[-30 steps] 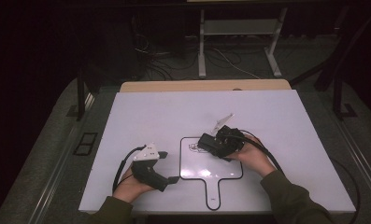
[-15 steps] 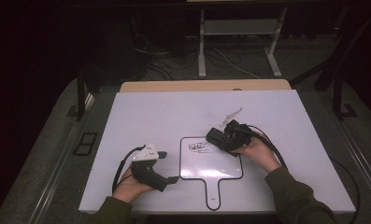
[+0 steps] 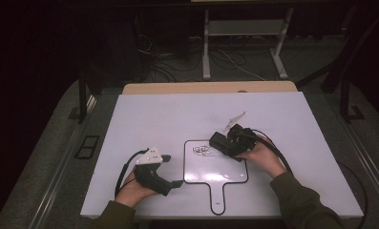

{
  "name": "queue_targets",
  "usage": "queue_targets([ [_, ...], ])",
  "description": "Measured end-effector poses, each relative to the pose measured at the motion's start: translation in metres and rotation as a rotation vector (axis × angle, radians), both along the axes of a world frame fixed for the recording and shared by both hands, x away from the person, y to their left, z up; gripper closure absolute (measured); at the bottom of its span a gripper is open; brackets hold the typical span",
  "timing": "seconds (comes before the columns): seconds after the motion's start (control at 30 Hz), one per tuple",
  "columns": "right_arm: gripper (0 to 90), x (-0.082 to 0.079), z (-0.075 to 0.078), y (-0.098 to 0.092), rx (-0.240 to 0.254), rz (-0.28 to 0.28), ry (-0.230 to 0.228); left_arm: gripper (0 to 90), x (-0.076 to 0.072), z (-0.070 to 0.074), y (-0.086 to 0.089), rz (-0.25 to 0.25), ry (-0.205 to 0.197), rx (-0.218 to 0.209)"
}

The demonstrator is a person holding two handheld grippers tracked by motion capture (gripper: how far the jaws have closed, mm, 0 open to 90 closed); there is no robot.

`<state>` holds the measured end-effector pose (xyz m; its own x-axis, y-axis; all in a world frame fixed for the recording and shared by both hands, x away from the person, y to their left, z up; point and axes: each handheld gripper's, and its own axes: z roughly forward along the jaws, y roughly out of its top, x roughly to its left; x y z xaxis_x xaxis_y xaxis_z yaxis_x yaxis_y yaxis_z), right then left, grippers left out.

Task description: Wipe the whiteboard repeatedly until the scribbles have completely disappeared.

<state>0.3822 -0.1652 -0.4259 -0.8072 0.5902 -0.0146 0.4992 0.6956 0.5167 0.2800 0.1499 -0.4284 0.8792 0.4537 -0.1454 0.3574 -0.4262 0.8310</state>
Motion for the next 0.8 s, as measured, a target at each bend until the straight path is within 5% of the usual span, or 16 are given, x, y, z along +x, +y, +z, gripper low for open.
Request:
queue_targets([
  [0.33, 38.9, -0.005, 0.0, 0.01, 0.004, 0.049, 0.004, 0.0, 0.0, 0.001, 0.001, 0.0, 0.0, 0.002],
  [0.8, 38.9, 0.007, -0.001, -0.018, 0.014, -0.048, 0.013, 0.0, -0.001, 0.001, 0.001, 0.004, -0.002, -0.002],
])
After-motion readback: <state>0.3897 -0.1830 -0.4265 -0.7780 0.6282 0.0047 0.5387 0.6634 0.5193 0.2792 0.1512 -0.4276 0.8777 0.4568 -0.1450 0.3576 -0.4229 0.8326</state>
